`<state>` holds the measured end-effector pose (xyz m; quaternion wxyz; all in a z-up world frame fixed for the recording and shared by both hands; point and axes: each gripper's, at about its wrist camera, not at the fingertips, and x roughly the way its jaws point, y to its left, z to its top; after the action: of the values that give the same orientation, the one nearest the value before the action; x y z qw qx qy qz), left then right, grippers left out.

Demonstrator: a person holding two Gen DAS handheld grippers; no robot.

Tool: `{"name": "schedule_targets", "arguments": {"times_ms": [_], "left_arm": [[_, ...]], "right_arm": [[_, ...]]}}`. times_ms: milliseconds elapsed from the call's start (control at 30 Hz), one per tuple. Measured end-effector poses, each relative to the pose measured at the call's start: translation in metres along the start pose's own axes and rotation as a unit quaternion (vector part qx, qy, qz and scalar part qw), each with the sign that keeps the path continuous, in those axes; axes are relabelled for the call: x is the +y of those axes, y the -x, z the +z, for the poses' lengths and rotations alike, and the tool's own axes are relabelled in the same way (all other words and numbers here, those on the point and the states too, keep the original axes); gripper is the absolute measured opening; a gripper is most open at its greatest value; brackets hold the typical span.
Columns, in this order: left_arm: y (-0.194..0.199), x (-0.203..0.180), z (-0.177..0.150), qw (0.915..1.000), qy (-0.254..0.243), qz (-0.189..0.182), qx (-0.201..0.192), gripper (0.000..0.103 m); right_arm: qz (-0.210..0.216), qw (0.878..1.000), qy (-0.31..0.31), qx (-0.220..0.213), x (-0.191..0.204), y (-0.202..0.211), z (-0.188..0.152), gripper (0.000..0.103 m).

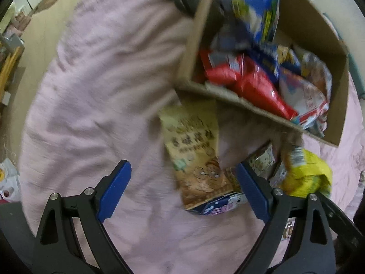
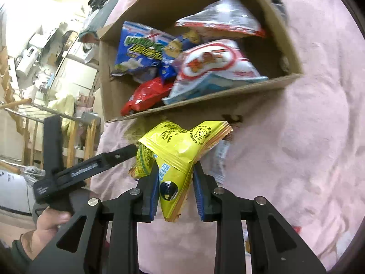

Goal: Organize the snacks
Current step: 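Grasp the Uncle Zach peanut bag with the left gripper while the right grasps the yellow bag, then carry both bags into the box and open both grippers to release them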

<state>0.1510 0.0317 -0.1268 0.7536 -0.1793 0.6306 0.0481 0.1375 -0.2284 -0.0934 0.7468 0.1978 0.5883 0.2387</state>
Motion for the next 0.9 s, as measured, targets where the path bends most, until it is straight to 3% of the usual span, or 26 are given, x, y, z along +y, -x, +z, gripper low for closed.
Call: {"name": "schedule_targets", "arguments": {"times_ms": [167,200,333,533,900], "left_arm": [[-0.019,-0.012,-0.003,0.9996,-0.004,-0.008,0.027,0.062],[-0.02,-0.015,-0.006,0.9995,-0.011,-0.002,0.029,0.05],[-0.02,-0.022,-0.009,0.9987,-0.044,0.008,0.024,0.034],[0.0,-0.013,-0.009,0.9985,-0.049,0.017,0.015,0.034],[0.055,0.008,-0.025,0.9958,-0.071,0.038,-0.042,0.034]], "right_arm": [[-0.001,1.0,-0.008,-0.019,-0.009,0.016,-0.006,0.028],[0.0,1.0,-0.009,-0.021,-0.013,0.02,-0.007,0.028],[-0.001,1.0,-0.008,-0.023,-0.015,0.022,-0.012,0.028],[0.006,0.999,0.013,-0.029,-0.002,0.022,-0.014,0.028],[0.011,0.999,0.029,-0.042,0.01,0.028,-0.014,0.028]]}}
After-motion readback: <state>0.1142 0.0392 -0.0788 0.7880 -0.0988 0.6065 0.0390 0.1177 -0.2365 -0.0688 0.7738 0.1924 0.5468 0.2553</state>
